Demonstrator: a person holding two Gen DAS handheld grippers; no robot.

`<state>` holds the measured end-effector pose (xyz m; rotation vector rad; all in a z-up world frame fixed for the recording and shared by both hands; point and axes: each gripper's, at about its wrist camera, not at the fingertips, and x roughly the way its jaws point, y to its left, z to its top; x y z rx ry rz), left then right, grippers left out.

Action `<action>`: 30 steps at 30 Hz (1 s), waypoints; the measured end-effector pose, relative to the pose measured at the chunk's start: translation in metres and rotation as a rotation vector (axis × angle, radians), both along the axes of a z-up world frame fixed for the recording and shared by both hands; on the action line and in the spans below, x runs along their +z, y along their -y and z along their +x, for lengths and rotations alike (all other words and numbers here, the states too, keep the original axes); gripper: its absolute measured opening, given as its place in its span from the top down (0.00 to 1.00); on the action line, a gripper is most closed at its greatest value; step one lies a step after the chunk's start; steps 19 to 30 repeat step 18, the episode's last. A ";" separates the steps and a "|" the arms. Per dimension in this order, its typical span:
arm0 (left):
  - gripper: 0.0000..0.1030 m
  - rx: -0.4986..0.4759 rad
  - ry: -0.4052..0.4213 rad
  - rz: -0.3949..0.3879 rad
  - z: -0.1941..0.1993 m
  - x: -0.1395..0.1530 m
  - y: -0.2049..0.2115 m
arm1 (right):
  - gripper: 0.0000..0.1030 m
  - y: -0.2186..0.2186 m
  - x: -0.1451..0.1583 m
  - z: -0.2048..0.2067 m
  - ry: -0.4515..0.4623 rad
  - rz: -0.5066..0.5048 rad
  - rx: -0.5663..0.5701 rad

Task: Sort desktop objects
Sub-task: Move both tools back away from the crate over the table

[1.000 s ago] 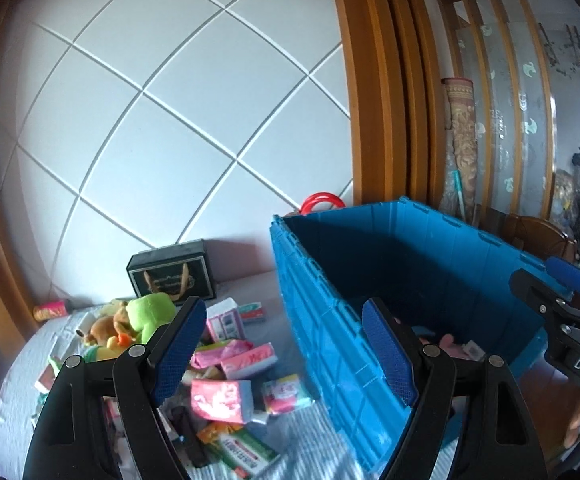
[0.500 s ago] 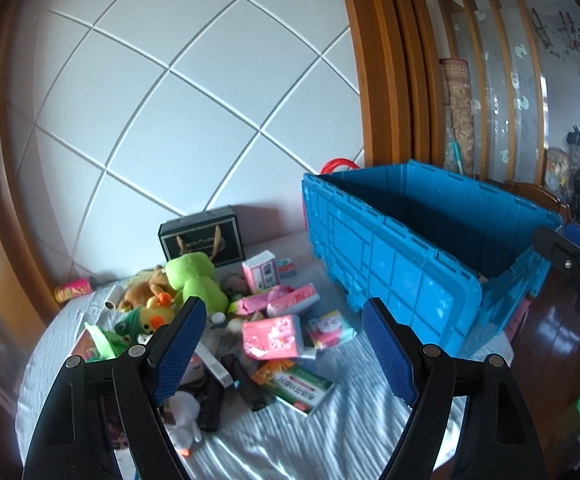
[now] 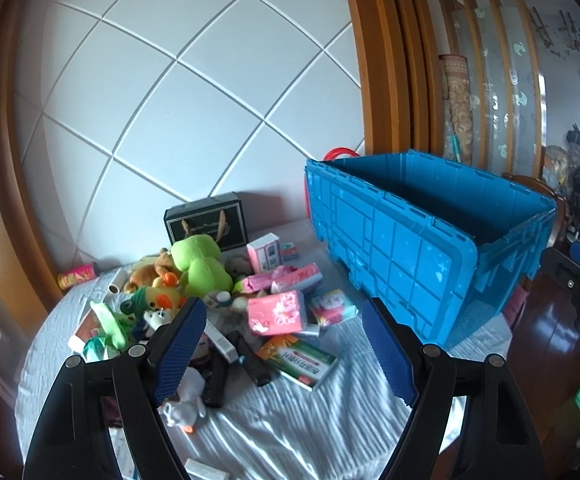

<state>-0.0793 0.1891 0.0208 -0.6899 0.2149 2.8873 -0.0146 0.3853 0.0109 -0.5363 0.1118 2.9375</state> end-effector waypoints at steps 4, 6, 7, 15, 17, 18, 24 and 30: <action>0.22 -0.017 -0.001 -0.010 0.002 0.001 -0.009 | 0.32 -0.006 0.001 0.005 -0.002 0.001 -0.014; 0.22 -0.024 -0.003 -0.011 0.003 0.003 -0.012 | 0.32 -0.010 0.001 0.006 0.002 -0.003 -0.023; 0.22 -0.026 -0.005 -0.010 0.004 0.004 -0.013 | 0.32 -0.012 0.001 0.006 0.004 -0.009 -0.023; 0.22 -0.064 -0.025 -0.016 0.006 0.006 -0.021 | 0.32 -0.018 0.005 0.007 -0.003 -0.020 -0.031; 0.22 -0.062 -0.037 -0.018 0.008 0.008 -0.022 | 0.32 -0.019 0.007 0.008 -0.007 -0.018 -0.033; 0.22 -0.067 -0.041 -0.015 0.008 0.009 -0.022 | 0.32 -0.019 0.008 0.008 -0.010 -0.017 -0.034; 0.22 -0.067 -0.041 -0.015 0.008 0.009 -0.022 | 0.32 -0.019 0.008 0.008 -0.010 -0.017 -0.034; 0.22 -0.067 -0.041 -0.015 0.008 0.009 -0.022 | 0.32 -0.019 0.008 0.008 -0.010 -0.017 -0.034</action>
